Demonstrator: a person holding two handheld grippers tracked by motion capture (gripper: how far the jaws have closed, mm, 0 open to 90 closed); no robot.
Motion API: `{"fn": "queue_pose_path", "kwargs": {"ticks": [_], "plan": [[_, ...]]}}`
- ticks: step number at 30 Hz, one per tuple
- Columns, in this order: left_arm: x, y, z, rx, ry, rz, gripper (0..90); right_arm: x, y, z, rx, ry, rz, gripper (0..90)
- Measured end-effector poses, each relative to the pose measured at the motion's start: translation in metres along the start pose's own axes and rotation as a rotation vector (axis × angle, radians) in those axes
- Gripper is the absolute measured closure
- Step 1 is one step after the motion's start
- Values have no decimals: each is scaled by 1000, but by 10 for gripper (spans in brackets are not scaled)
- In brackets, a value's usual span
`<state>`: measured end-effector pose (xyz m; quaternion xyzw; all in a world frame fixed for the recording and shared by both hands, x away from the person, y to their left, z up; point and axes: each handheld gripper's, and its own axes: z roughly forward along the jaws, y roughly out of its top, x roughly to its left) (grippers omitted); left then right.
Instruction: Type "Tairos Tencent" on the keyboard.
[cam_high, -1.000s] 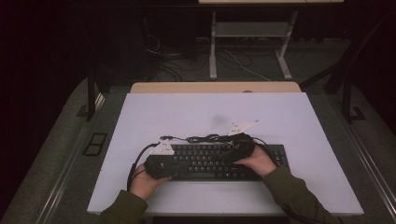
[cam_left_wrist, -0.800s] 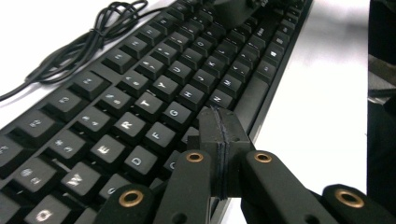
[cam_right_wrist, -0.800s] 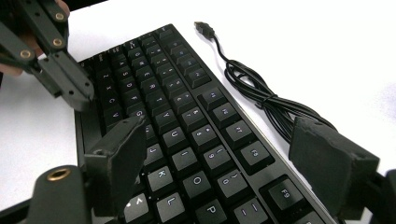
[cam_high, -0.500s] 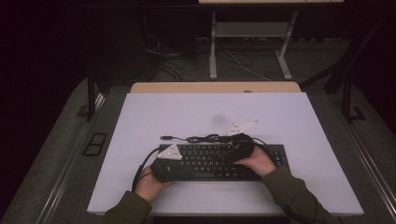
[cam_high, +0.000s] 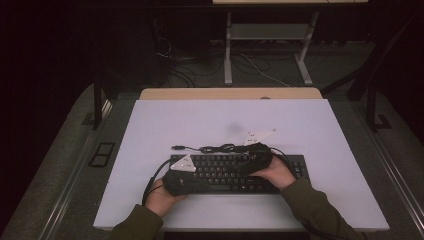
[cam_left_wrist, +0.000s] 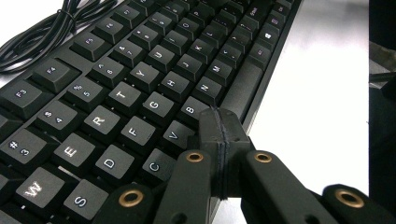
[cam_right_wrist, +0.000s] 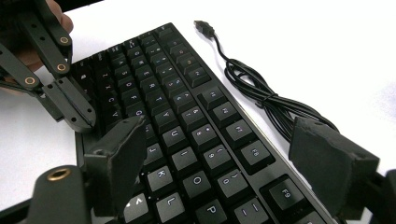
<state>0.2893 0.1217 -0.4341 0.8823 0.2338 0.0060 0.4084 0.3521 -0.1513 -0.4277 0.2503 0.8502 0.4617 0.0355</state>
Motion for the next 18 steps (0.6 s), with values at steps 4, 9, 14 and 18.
{"fn": "queue_pose_path", "kwargs": {"ticks": [4, 9, 14, 18], "plan": [[1, -1, 2, 7, -8, -2, 892, 0, 0, 0, 0, 0, 1, 190], [1, -1, 3, 7, -10, -4, 892, 1, 0, 0, 1, 0, 1, 190], [2, -1, 3, 7, -12, -4, 892, 1, 0, 0, -1, 0, 1, 191], [1, 0, 2, 9, -5, 9, 891, 0, 0, 0, -1, 0, 1, 190]]}}
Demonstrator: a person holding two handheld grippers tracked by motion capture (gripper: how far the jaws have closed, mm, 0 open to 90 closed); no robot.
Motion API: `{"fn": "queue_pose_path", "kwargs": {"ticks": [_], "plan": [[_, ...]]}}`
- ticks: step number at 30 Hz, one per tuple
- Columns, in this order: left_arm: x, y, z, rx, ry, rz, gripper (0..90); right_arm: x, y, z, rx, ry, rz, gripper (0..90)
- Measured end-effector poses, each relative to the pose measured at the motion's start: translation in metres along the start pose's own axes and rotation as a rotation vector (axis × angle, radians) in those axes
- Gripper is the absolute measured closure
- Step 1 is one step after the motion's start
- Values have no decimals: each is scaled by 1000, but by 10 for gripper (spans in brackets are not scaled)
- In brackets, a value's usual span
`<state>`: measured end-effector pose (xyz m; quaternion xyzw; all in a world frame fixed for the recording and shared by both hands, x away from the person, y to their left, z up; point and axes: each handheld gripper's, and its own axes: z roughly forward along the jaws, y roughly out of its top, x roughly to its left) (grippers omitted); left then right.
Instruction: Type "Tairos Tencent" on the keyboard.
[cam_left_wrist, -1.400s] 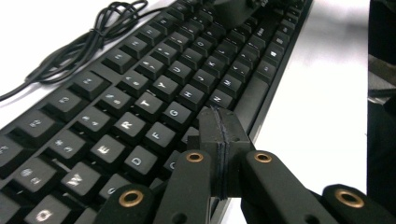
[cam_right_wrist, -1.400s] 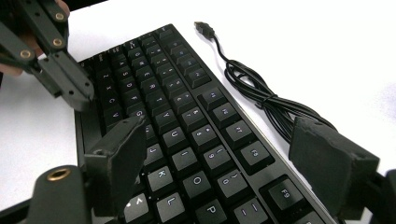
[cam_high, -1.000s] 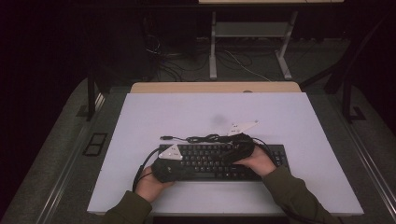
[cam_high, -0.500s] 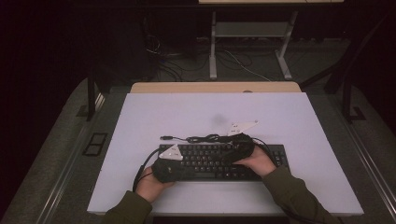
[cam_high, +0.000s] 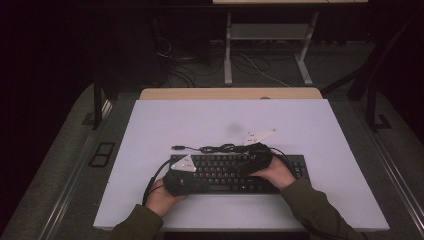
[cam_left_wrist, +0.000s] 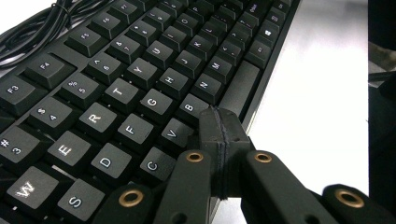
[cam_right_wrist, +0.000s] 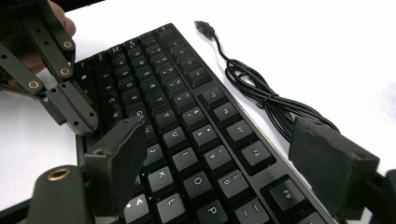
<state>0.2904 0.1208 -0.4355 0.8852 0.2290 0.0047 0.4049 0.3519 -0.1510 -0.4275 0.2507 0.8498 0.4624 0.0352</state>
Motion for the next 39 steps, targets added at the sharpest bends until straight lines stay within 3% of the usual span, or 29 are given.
{"fn": "queue_pose_path", "kwargs": {"ticks": [14, 21, 28, 39], "plan": [[-1, 2, -6, -42, 9, -15, 889, -1, 0, -1, 3, -5, 4, 187], [0, 4, -9, -65, 20, -25, 785, -2, -2, -5, 10, -2, 8, 193], [2, 6, -10, -85, 27, -41, 647, -1, -5, -14, 13, -3, 11, 256], [6, 12, -8, -126, 61, -57, 352, -2, -9, -25, -11, 30, 23, 444]]}}
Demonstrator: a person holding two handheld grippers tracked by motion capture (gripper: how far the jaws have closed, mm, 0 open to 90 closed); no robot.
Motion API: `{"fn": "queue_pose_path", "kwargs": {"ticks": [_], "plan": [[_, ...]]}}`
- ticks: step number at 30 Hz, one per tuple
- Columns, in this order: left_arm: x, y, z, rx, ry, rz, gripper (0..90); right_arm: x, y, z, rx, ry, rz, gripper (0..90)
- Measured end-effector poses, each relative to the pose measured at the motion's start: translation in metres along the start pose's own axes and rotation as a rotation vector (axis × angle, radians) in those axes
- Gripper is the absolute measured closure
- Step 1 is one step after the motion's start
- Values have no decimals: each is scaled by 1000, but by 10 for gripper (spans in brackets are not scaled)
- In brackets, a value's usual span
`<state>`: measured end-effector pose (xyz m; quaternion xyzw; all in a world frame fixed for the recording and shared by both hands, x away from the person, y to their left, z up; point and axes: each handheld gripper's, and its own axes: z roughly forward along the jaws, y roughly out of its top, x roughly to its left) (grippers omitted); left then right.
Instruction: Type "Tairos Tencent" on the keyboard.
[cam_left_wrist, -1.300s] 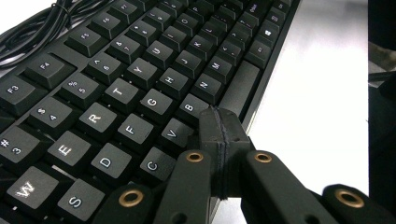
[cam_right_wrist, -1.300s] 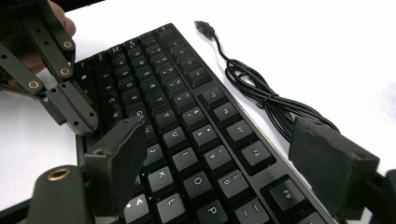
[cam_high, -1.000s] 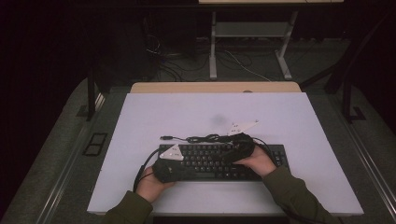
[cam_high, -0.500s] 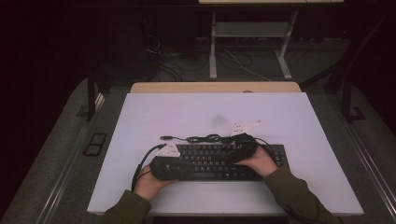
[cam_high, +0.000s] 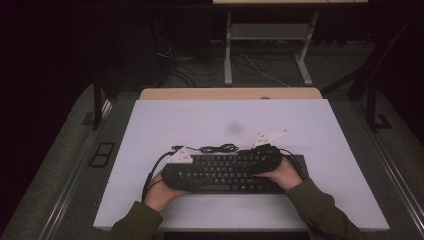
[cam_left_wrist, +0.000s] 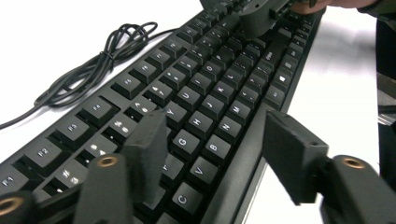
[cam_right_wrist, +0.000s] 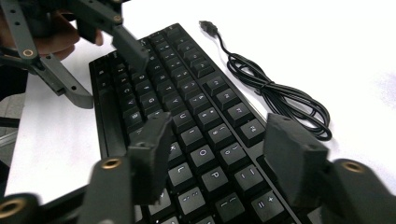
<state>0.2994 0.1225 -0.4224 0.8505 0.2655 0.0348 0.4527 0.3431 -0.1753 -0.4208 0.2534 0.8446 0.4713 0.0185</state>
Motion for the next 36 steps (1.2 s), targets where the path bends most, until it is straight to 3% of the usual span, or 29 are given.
{"fn": "queue_pose_path", "kwargs": {"ticks": [13, 19, 25, 36], "plan": [[5, 7, 2, -35, 58, -20, 153, 4, -6, -11, 22, 28, -11, 768], [7, 10, 2, -52, 74, -20, 110, 5, -10, -18, 37, 38, -23, 882], [8, 15, 4, -56, 77, -30, 9, 6, -17, -28, 33, 45, -9, 894], [9, 25, 10, -52, 77, -15, 2, 7, -27, -41, 33, 37, -1, 893]]}}
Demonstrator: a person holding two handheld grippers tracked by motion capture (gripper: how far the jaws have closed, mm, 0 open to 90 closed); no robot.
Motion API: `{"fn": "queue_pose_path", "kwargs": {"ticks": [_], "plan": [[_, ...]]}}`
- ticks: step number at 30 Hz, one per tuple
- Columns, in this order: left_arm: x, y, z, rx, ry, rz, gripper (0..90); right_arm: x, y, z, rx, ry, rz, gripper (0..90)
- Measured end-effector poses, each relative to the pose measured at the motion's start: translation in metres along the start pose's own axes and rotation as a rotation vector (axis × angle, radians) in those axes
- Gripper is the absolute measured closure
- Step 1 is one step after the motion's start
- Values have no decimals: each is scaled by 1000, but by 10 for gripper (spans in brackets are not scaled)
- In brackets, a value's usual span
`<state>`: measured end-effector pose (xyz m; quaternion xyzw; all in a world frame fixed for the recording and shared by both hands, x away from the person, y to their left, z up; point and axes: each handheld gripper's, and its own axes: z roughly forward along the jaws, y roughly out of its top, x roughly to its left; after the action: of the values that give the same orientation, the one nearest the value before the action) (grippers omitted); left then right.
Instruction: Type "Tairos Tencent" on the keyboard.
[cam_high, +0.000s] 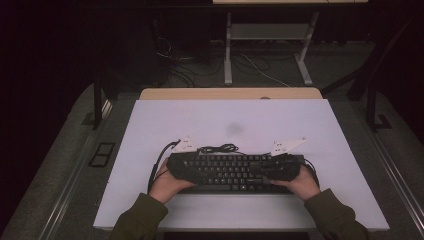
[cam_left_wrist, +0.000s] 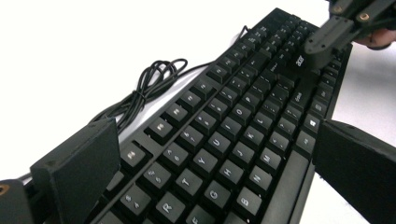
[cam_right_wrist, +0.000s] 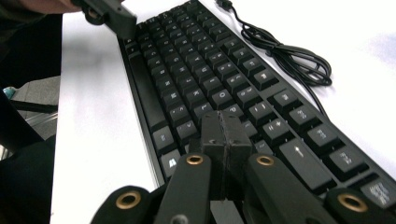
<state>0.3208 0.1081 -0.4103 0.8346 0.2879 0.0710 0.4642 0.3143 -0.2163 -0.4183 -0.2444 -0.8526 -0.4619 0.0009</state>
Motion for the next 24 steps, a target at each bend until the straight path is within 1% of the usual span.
{"fn": "queue_pose_path", "kwargs": {"ticks": [1, 3, 5, 8, 11, 12, 14, 17, 18, 22, 24], "plan": [[1, 1, 0, 0, 2, 6, 2, 0, -1, -1, 2, 0, -3, 894], [1, 3, 2, -6, 6, 4, 3, 1, -5, -2, 10, 0, 6, 893], [1, 4, 3, -10, 8, 4, 3, 1, -8, -2, 21, -3, 1, 893], [1, 4, 6, -5, 12, 13, 3, 2, -11, 0, 35, 2, -1, 893], [0, 3, 7, -4, 16, 11, 4, 3, -12, 2, 45, 4, -7, 894], [0, 2, 7, -4, 16, 6, 4, 3, -13, 2, 56, -1, -8, 893], [1, 2, 8, 0, 17, 9, 4, 3, -14, 5, 73, -14, -25, 894], [1, 1, 9, 1, 17, 7, 4, 3, -16, 9, 94, -18, -30, 894], [1, 1, 9, 5, 16, 8, 4, 3, -16, 10, 102, -27, -35, 894], [1, 0, 9, 8, 20, 11, 5, 2, -17, 11, 112, -26, -34, 894], [0, -1, 8, 1, 21, 10, 32, 2, -17, 10, 112, -24, -33, 894]]}}
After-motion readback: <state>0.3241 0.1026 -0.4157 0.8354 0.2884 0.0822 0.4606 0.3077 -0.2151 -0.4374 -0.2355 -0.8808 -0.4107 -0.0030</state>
